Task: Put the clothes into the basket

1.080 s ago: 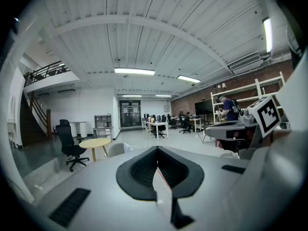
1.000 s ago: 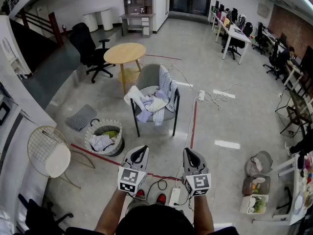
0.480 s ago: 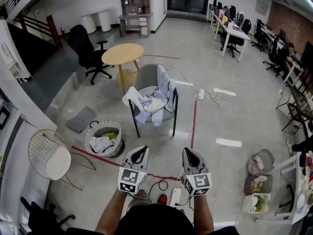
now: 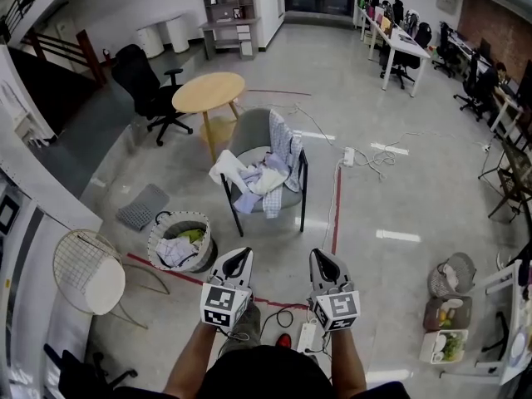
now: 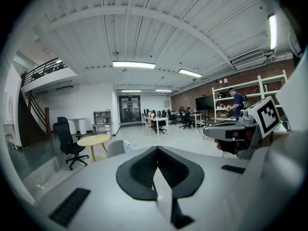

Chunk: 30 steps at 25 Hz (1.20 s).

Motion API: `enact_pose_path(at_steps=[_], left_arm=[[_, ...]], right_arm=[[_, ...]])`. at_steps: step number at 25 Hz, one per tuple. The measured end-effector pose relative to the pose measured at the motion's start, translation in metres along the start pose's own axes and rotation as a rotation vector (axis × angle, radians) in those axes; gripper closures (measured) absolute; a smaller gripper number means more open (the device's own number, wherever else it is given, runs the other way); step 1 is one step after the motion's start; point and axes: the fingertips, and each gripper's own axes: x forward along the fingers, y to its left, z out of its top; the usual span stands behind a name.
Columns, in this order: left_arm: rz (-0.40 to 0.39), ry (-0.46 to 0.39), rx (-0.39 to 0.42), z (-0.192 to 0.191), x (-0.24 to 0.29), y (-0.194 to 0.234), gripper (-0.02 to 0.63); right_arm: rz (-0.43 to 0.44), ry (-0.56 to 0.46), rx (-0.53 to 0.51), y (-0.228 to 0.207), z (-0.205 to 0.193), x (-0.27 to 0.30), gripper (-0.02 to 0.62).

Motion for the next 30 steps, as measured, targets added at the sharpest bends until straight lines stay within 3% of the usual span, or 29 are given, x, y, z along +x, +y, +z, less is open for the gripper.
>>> enact_pose_path(at_steps=[7, 16, 23, 30], left_arm=[[-0.040, 0.000, -0.010, 0.019, 0.059, 0.040, 0.600], [-0.087, -0.022, -0.022, 0.042, 0.130, 0.135, 0.600], [-0.113, -0.022, -0.037, 0.040, 0.167, 0.209, 0.600], [-0.128, -0.041, -0.042, 0.040, 0.187, 0.253, 0.600]], right_arm=[[-0.018, 0.008, -0.019, -0.020, 0.017, 0.066, 0.568], [-0.075, 0.032, -0.035, -0.026, 0.037, 0.173, 0.568], [-0.107, 0.044, -0.031, -0.012, 0.036, 0.247, 0.568], [-0.102, 0.066, -0.069, 0.001, 0.038, 0.296, 0.568]])
